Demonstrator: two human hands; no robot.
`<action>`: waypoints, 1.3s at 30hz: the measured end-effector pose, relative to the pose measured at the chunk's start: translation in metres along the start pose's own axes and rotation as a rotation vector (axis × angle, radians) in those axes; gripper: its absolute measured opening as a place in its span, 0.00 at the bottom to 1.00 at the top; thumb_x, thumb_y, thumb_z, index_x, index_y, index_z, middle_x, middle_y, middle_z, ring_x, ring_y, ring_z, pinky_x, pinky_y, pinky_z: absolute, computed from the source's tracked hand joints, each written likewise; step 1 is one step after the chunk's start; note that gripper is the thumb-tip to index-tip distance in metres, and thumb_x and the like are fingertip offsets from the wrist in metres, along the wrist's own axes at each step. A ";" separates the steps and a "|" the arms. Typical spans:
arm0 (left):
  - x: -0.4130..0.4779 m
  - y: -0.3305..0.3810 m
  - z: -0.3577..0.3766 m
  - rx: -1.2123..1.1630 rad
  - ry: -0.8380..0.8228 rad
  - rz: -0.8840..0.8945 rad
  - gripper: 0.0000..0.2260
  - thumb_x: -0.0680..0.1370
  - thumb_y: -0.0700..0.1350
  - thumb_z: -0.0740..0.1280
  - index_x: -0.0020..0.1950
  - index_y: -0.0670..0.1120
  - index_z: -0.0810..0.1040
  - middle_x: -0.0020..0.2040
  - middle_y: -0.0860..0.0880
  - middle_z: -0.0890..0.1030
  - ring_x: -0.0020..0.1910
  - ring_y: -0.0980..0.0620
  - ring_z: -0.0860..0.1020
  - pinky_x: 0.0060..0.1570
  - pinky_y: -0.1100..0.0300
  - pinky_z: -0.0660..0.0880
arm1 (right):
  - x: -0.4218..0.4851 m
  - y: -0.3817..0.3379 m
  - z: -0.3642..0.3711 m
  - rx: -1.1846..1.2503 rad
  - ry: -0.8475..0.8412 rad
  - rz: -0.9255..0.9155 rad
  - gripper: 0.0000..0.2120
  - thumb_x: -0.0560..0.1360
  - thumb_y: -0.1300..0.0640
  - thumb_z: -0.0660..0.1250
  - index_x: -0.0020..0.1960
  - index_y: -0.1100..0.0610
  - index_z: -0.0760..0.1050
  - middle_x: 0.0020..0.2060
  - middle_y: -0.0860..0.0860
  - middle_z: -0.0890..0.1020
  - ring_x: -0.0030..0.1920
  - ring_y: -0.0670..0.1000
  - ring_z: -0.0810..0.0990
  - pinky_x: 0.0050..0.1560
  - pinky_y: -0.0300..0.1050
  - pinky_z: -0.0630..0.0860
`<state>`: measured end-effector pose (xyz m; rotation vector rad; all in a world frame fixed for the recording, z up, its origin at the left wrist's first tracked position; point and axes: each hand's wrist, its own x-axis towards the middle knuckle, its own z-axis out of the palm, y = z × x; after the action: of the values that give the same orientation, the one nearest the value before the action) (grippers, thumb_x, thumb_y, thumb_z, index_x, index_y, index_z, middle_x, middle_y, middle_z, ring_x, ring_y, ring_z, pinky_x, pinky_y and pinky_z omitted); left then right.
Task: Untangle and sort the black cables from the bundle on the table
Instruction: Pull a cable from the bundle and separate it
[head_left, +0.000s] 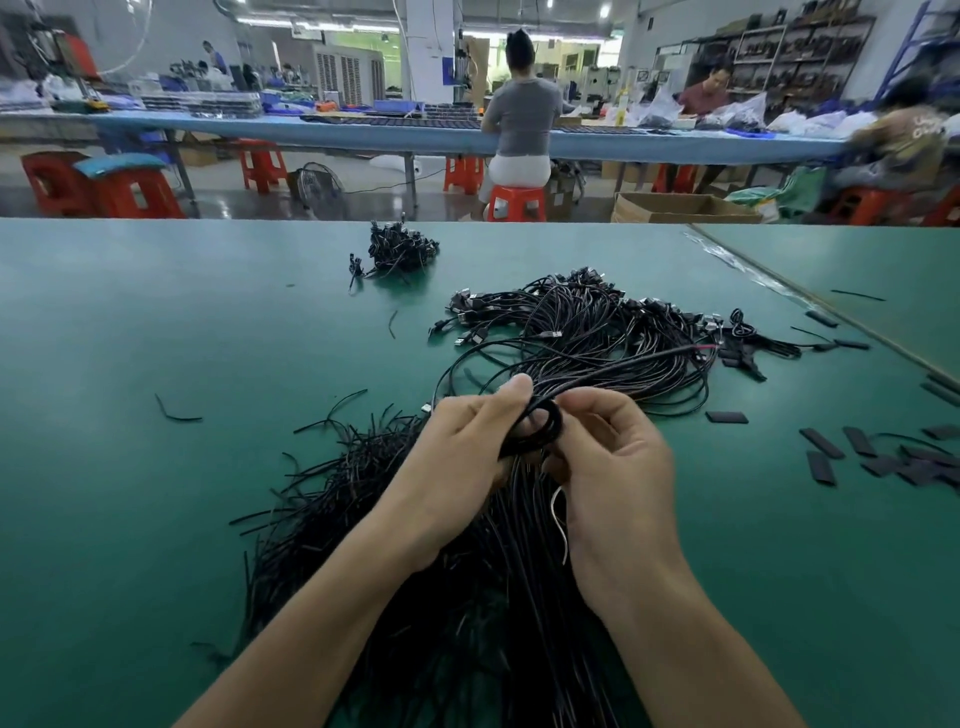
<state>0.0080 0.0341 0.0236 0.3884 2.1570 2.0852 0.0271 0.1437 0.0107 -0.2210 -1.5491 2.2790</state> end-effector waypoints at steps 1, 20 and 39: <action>-0.001 0.002 0.000 -0.033 0.006 0.003 0.22 0.84 0.52 0.58 0.31 0.49 0.74 0.20 0.57 0.69 0.17 0.62 0.63 0.17 0.72 0.58 | -0.001 0.001 0.000 -0.079 -0.014 -0.058 0.13 0.74 0.67 0.72 0.39 0.50 0.79 0.33 0.46 0.83 0.35 0.43 0.80 0.36 0.35 0.75; 0.007 -0.009 -0.018 0.196 -0.117 -0.192 0.31 0.83 0.63 0.52 0.22 0.50 0.64 0.22 0.55 0.59 0.20 0.55 0.55 0.21 0.66 0.53 | 0.000 -0.018 -0.013 -0.839 -0.442 -0.850 0.11 0.75 0.63 0.70 0.49 0.50 0.70 0.44 0.40 0.75 0.46 0.45 0.76 0.47 0.38 0.73; -0.002 -0.008 -0.018 0.484 -0.463 -0.275 0.18 0.77 0.44 0.71 0.30 0.50 0.68 0.25 0.54 0.62 0.21 0.56 0.59 0.22 0.66 0.57 | 0.010 -0.033 -0.031 -1.104 -0.652 -0.442 0.05 0.72 0.52 0.76 0.46 0.44 0.85 0.40 0.40 0.80 0.44 0.41 0.78 0.47 0.39 0.76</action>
<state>0.0047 0.0160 0.0160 0.5200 2.2355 1.1761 0.0360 0.1853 0.0301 0.5892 -2.6958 0.9875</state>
